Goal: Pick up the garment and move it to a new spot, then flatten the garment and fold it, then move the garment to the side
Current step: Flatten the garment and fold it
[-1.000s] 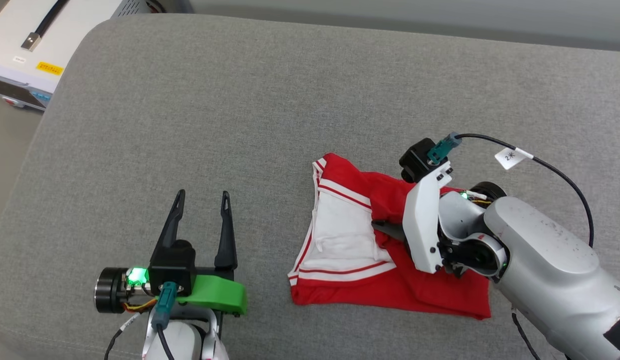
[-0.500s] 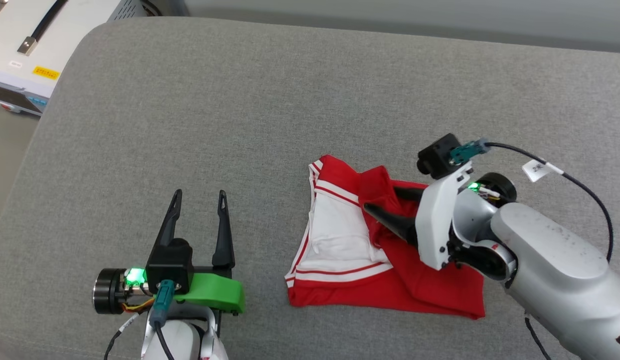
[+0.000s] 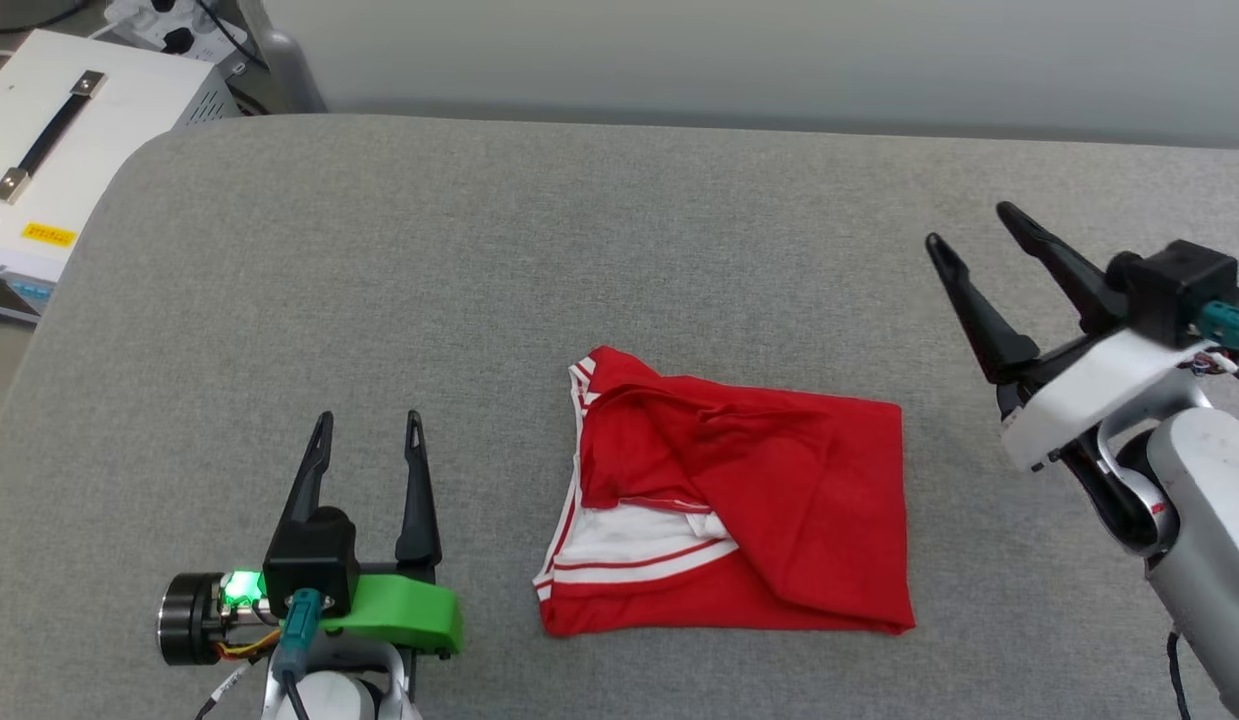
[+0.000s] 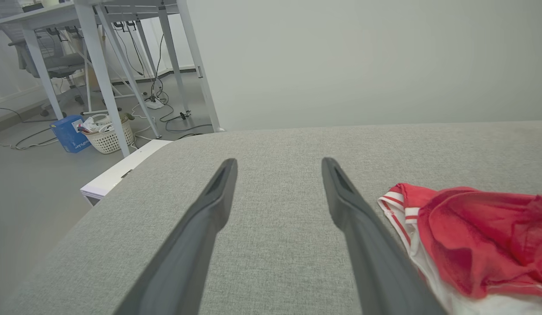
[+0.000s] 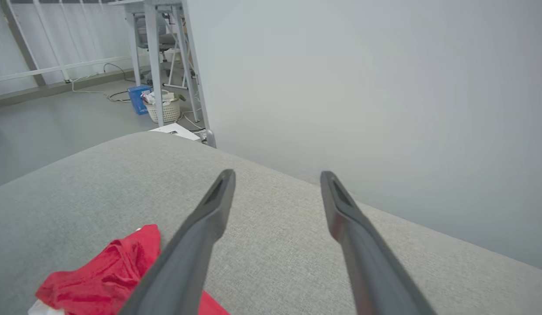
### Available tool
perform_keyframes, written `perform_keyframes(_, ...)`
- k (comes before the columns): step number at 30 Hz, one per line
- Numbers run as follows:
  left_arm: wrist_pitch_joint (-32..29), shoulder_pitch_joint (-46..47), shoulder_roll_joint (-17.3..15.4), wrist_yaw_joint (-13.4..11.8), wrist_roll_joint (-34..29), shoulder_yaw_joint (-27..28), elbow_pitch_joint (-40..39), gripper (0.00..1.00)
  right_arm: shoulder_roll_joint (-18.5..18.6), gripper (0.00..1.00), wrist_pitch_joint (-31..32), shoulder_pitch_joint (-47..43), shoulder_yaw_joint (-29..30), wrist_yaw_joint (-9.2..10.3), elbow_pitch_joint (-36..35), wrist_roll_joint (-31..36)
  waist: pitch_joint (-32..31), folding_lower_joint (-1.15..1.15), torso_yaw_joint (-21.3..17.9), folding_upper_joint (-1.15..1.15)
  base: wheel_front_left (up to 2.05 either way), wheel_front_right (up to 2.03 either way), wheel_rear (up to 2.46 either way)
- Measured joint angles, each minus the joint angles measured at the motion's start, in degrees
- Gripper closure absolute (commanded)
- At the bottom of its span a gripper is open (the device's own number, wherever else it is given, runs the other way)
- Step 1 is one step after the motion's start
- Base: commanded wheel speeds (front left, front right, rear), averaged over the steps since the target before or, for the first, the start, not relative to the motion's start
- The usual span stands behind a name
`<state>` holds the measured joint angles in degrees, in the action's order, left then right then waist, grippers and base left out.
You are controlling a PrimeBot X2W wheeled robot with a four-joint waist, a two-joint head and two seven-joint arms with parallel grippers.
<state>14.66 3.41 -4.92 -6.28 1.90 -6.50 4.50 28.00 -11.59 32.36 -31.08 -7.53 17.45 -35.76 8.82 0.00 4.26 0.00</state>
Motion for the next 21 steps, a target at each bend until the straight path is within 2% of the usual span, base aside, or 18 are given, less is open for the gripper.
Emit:
perform_keyframes(5, 0.0, -1.24, -0.4, 0.08, -0.01, 0.45, -0.53, 0.0, -4.28, 0.0, -2.79, -7.09, 11.6, 0.0, -1.43, 9.2, -1.69, 0.0, -1.4, 0.0, 0.0, 0.0, 0.0)
perform_keyframes(12, 0.0, -2.79, -0.76, 0.52, -0.19, 0.53, -1.48, 0.0, -11.88, 0.0, -2.96, -18.66, 24.39, 0.0, -10.29, 17.78, -3.55, 0.0, -2.56, 0.0, 0.0, 0.0, 0.0)
perform_keyframes(17, 0.0, -3.43, -1.07, 0.58, -0.2, 0.48, -1.83, 0.0, -16.05, 0.0, -3.13, -26.16, 27.69, 0.0, -13.29, 20.37, -4.51, 0.0, -2.79, 0.0, 0.0, 0.0, 0.0)
perform_keyframes(21, 0.0, -3.98, -1.19, 1.0, -0.35, 0.22, -1.88, 0.0, -17.85, 0.0, -3.14, -29.92, 28.99, 0.0, -14.29, 21.36, -5.3, 0.0, -2.72, 0.0, 0.0, 0.0, 0.0)
